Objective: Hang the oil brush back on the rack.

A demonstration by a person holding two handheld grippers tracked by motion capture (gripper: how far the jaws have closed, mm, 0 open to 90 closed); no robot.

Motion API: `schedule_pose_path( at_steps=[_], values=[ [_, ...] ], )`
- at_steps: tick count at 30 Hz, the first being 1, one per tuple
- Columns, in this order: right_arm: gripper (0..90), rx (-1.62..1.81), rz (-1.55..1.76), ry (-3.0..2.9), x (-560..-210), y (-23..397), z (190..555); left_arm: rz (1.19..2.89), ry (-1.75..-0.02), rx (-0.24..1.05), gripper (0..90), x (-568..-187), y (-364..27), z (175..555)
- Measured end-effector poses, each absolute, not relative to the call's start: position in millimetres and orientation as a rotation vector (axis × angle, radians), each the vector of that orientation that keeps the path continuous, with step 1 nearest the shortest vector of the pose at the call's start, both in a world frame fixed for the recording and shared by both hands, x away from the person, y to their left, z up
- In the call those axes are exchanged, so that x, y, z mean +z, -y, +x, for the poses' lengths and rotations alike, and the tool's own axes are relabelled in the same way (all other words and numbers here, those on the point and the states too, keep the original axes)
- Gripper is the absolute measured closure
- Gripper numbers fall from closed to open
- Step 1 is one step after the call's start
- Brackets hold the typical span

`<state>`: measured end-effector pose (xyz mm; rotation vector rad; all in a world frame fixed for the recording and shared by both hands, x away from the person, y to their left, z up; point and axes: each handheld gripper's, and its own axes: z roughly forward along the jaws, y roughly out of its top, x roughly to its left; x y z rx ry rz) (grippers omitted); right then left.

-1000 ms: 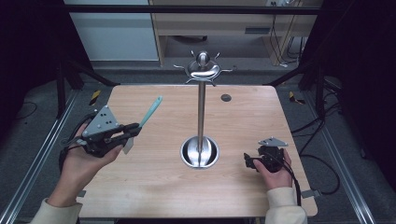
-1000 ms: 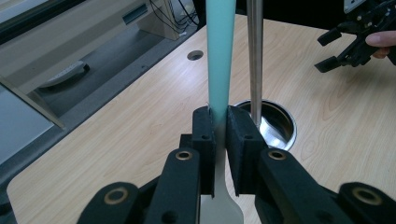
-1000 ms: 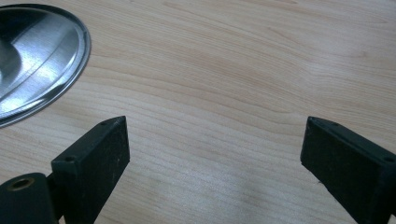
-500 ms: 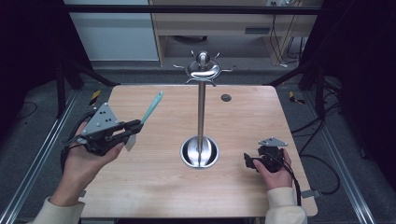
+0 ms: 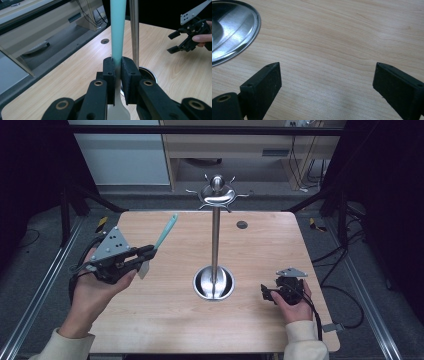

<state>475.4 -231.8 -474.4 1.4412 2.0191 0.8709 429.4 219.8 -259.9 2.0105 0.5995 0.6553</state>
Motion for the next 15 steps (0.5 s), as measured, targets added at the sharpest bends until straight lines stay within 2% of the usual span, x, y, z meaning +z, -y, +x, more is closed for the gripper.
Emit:
schedule_pose_path(
  at_steps=[15],
  values=[
    [9.0, 0.870, 1.439, -2.020, -475, 232, 476, 1.954, -0.573, 0.641, 82.0, -253, -207, 425]
  ],
)
